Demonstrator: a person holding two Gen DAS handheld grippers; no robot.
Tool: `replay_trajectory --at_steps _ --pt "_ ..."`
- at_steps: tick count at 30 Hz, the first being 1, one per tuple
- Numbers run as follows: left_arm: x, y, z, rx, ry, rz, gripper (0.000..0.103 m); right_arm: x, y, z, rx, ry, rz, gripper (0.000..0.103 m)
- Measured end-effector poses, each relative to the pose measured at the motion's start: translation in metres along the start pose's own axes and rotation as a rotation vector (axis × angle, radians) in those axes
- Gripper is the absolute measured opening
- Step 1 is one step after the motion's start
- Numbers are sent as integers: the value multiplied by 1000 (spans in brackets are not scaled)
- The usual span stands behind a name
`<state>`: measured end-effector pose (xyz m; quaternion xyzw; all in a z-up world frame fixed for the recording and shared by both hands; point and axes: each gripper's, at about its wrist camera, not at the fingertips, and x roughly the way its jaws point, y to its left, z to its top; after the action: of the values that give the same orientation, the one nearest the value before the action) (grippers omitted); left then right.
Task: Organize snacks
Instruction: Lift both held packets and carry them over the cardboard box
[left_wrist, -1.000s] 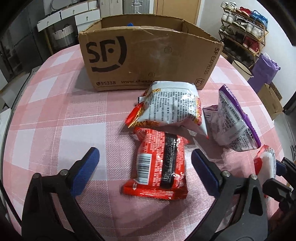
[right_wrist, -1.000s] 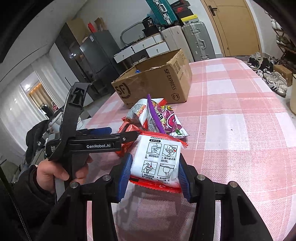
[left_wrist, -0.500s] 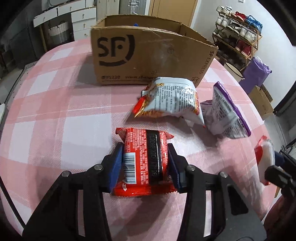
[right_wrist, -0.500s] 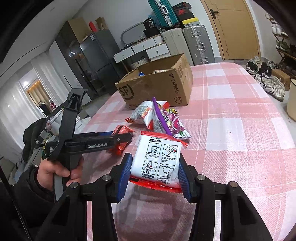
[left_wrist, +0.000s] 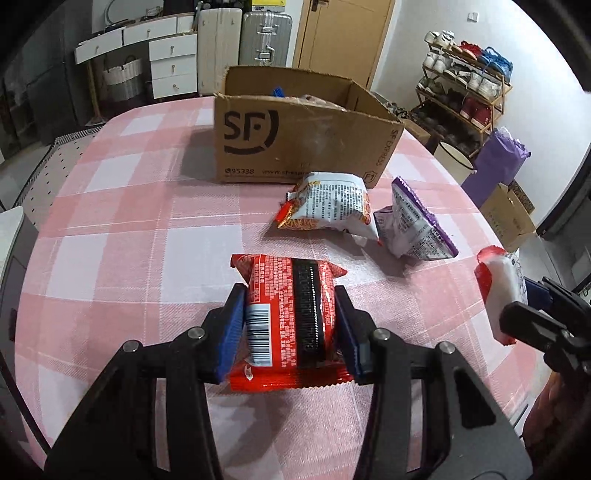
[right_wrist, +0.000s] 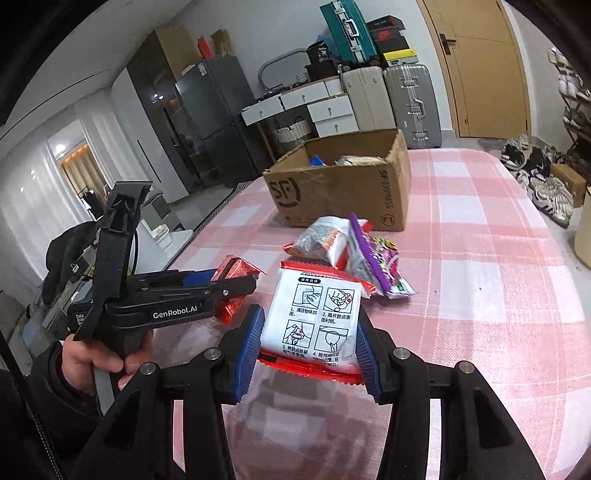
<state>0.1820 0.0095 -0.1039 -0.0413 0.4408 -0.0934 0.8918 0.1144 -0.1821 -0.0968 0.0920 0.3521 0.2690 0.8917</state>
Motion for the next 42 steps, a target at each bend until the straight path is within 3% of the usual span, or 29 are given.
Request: replay_trajectory --at_steps 9,19,29,42 --pt "-41 2 -5 -4 -68 -14 43 -11 32 22 -90 -29 18 48" --pt "-91 19 14 -40 -159 -34 43 -27 61 63 -178 -98 19 48" --pt "-133 22 48 -7 -214 -53 43 -42 102 114 -325 -169 11 48" --pt "-154 10 117 41 -253 -55 43 -39 97 181 -380 -216 -44 48"
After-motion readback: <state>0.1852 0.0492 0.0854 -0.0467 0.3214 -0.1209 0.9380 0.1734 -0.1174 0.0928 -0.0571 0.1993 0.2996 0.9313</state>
